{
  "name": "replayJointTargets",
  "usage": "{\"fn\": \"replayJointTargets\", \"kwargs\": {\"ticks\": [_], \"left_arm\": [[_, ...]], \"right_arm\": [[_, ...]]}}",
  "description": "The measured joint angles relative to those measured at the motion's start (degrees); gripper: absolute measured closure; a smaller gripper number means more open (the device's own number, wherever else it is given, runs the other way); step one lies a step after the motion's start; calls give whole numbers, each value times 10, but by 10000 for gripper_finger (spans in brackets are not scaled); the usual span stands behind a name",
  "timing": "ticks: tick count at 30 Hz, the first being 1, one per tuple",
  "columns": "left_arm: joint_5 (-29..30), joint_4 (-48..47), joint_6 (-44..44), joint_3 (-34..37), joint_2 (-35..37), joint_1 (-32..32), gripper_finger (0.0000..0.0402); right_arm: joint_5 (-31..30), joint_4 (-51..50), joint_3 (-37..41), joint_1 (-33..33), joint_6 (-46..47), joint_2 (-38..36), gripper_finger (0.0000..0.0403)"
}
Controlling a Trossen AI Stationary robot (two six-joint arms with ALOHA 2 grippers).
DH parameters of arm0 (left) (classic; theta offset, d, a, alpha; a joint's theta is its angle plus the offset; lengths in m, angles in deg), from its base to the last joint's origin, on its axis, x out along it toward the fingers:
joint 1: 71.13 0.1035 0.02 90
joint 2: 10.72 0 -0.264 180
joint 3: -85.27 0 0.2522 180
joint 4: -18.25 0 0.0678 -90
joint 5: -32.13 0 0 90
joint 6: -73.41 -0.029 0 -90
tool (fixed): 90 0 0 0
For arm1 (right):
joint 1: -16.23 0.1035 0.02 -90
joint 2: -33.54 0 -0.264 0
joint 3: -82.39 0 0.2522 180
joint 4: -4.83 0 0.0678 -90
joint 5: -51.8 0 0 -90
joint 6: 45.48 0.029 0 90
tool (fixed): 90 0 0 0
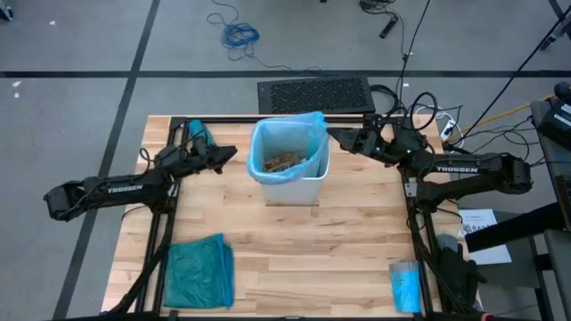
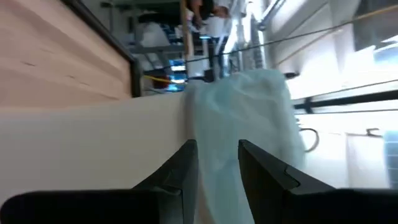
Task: Place trash/remove bag and relplace
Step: Remove the blue trash bag from the white trash bin
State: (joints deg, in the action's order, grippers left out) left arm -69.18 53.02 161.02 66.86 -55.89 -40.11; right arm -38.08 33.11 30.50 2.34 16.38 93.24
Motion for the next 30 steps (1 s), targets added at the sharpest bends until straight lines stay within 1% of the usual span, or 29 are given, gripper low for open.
{"fn": "replayJointTargets", "kwargs": {"ticks": [5,10,13,17,21,23,27,30], "left_arm": [[1,71,-9,-1,-33,-11,270],[0,75,-9,-7,-59,-33,248],[-1,75,-19,-33,-77,-48,239],[-16,76,-47,-67,-111,-57,237],[-19,57,-44,-71,-149,-57,237],[-22,73,-43,-71,-167,-57,237],[-22,149,-39,-71,-186,-57,237],[-21,170,-39,-72,-194,-57,237]], "right_arm": [[0,-1,0,-1,0,0,403],[-1,-1,0,-3,0,0,403],[-1,-1,0,-4,0,0,403],[-2,-1,0,-4,0,0,403],[-2,0,0,-4,0,0,403],[-2,0,0,-4,0,0,403],[-2,1,0,-4,0,0,403],[-3,1,0,-4,0,0,403]]}}
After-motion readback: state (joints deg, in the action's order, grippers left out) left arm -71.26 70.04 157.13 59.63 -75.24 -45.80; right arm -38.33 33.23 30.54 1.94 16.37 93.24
